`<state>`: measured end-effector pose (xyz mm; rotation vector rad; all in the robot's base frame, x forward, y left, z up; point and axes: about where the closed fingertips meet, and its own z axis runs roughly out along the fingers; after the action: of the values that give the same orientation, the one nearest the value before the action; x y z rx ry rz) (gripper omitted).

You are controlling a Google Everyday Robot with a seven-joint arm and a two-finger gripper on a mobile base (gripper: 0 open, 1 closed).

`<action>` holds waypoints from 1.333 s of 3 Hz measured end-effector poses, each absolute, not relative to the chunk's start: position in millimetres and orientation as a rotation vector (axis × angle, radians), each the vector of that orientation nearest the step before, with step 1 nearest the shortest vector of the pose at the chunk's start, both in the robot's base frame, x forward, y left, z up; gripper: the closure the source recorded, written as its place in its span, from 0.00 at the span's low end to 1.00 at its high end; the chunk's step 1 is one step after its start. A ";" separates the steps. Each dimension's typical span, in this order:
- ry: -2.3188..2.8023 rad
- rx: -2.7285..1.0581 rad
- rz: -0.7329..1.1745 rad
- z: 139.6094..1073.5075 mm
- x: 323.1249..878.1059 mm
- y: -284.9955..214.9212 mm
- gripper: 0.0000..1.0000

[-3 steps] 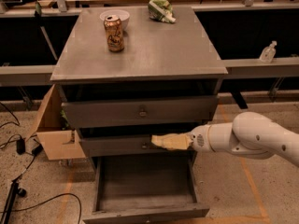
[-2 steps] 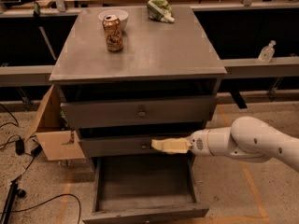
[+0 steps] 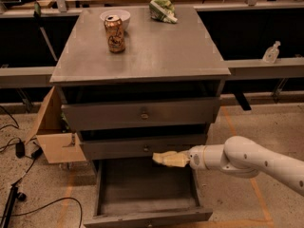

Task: Place sponge into bottom drawer

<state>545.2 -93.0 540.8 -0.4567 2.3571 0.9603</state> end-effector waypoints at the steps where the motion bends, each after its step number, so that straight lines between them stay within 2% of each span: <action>1: 2.309 -0.606 0.935 478.7 554.7 -80.1 1.00; 3: 2.290 -0.842 0.861 351.6 555.4 -44.1 1.00; 4: 2.298 -0.838 0.870 339.6 551.3 -39.3 1.00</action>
Offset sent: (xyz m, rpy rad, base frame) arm 0.0207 0.0469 -0.1988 -0.1503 -0.1972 0.3232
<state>551.3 -39.3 339.6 -0.8381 2.2980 0.8702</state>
